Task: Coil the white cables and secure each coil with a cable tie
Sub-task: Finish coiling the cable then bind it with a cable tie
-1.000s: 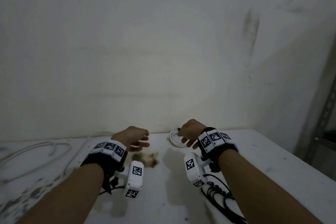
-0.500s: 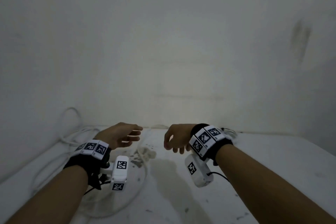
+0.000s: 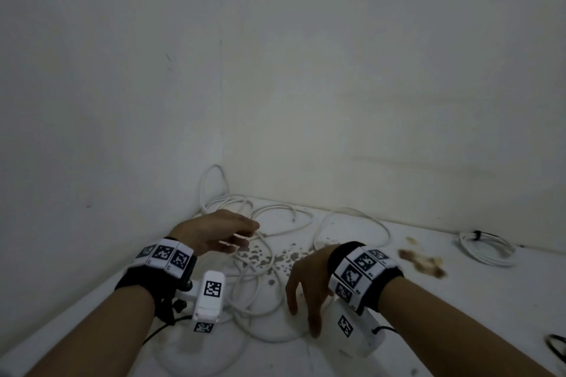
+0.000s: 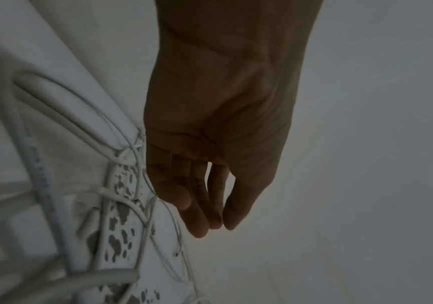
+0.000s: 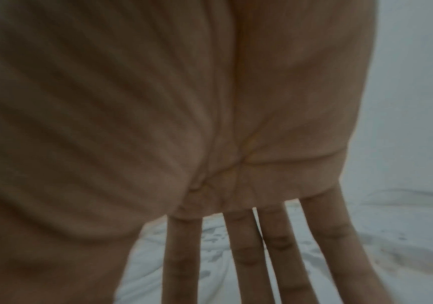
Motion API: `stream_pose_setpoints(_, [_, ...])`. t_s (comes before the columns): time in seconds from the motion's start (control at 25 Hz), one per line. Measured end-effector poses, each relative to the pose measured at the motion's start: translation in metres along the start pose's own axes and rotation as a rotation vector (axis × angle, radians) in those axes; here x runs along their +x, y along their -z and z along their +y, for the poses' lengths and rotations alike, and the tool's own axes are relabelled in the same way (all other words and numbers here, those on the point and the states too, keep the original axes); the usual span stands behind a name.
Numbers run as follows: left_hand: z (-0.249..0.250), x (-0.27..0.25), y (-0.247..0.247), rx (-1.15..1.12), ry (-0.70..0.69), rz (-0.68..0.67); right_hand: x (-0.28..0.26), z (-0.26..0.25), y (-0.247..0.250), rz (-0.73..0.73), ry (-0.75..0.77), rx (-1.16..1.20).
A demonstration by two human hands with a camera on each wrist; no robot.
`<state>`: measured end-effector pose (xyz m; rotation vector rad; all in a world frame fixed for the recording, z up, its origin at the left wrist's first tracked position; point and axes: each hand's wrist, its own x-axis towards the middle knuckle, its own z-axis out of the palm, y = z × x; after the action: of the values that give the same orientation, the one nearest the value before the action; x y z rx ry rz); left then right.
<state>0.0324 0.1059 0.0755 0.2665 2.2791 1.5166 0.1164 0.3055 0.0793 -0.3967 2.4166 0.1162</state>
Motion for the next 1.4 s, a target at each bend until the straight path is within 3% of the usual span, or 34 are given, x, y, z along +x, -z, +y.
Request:
stream_pose_setpoints(0.08, [-0.004,-0.007,-0.004,0.059,-0.026,-0.083,0.010,-0.002,-0.011,0.042,0.003,-0.036])
stream_pose_setpoints(0.2, [0.000,-0.015,-0.018,0.182,-0.060,-0.269,0.004,0.002,-0.014,-0.008,-0.018,-0.119])
stream_pose_setpoints(0.28, [0.006,-0.018,-0.031,0.290,-0.083,-0.387,-0.019,0.018,0.000,0.039,0.011,-0.005])
stream_pose_setpoints(0.32, [0.009,-0.018,-0.038,0.305,-0.102,-0.420,-0.034,0.029,0.010,0.138,0.057,0.127])
stream_pose_setpoints(0.4, [0.015,-0.016,-0.047,0.197,-0.146,-0.410,-0.070,0.051,0.034,0.490,0.148,0.390])
stream_pose_setpoints(0.48, [0.022,-0.010,-0.051,0.008,-0.255,-0.293,-0.100,0.066,0.050,0.933,0.141,0.620])
stream_pose_setpoints(0.56, [0.030,-0.001,-0.053,0.063,-0.368,-0.137,-0.124,0.081,0.060,1.312,0.111,0.872])
stream_pose_setpoints(0.64, [0.032,0.011,-0.056,0.175,-0.369,-0.015,-0.142,0.095,0.062,1.476,0.112,0.994])
stream_pose_setpoints(0.84, [0.065,0.021,-0.074,-0.219,-0.384,0.130,-0.155,0.103,0.053,1.401,0.185,0.963])
stream_pose_setpoints(0.92, [0.086,0.023,-0.084,-0.236,-0.441,0.177,-0.153,0.103,0.046,1.318,0.201,0.992])
stream_pose_setpoints(1.0, [0.102,0.021,-0.097,-0.123,-0.499,0.082,-0.153,0.105,0.041,1.260,0.194,0.965])
stream_pose_setpoints(1.08, [0.112,0.018,-0.111,-0.141,-0.468,-0.085,-0.152,0.106,0.038,1.291,0.173,0.954])
stream_pose_setpoints(1.24, [0.116,0.023,-0.131,-0.647,-0.326,-0.122,-0.147,0.121,0.031,1.456,0.044,0.998])
stream_pose_setpoints(1.4, [0.123,0.024,-0.133,-1.153,-0.261,-0.343,-0.134,0.135,0.007,1.360,0.002,1.129])
